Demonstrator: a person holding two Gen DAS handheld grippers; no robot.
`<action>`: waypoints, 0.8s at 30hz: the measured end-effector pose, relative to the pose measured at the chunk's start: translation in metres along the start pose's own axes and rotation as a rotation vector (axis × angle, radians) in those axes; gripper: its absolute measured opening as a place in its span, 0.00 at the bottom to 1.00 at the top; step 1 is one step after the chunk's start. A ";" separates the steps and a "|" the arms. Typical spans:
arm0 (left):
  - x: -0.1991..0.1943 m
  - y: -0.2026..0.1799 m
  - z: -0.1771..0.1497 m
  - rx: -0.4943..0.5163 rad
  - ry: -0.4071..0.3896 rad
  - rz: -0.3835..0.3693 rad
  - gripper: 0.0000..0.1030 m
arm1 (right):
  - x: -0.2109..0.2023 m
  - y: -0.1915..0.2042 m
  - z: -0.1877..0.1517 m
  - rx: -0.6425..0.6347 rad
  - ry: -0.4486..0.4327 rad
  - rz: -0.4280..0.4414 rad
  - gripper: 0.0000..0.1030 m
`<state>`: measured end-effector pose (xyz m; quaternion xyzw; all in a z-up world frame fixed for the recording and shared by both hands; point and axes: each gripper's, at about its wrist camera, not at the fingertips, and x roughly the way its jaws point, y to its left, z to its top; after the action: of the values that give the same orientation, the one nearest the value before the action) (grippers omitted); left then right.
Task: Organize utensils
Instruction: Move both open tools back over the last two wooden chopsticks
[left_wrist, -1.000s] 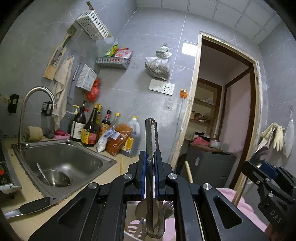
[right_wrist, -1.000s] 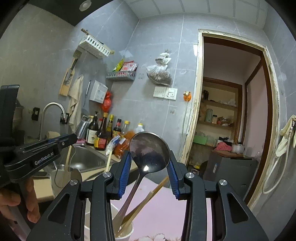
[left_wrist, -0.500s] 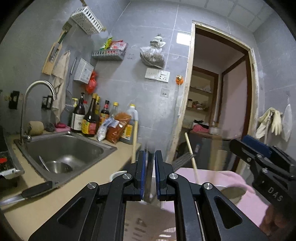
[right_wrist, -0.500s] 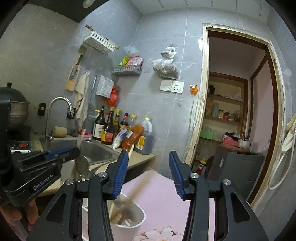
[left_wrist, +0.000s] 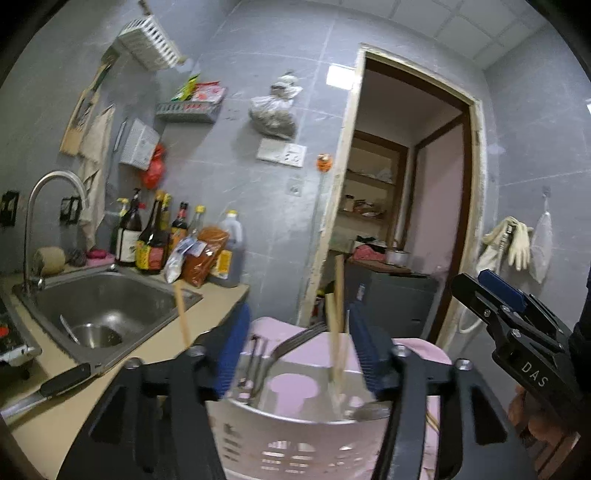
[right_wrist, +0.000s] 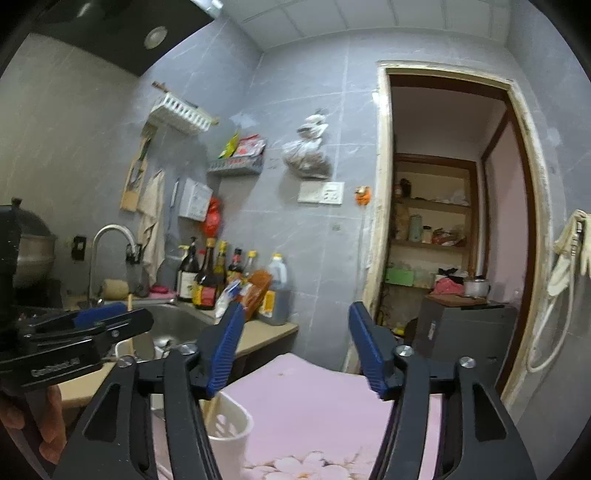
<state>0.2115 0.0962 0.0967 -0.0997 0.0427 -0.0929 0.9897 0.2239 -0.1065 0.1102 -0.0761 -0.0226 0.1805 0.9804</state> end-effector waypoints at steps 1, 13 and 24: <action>-0.002 -0.005 0.002 0.008 0.001 -0.009 0.59 | -0.006 -0.006 0.002 0.008 -0.010 -0.013 0.68; 0.003 -0.074 -0.006 0.113 0.074 -0.127 0.93 | -0.061 -0.073 0.001 0.024 0.008 -0.144 0.98; 0.018 -0.121 -0.049 0.165 0.266 -0.252 0.97 | -0.080 -0.126 -0.036 0.097 0.171 -0.136 1.00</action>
<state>0.2027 -0.0332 0.0726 -0.0097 0.1527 -0.2315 0.9607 0.1962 -0.2567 0.0935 -0.0421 0.0649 0.1072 0.9912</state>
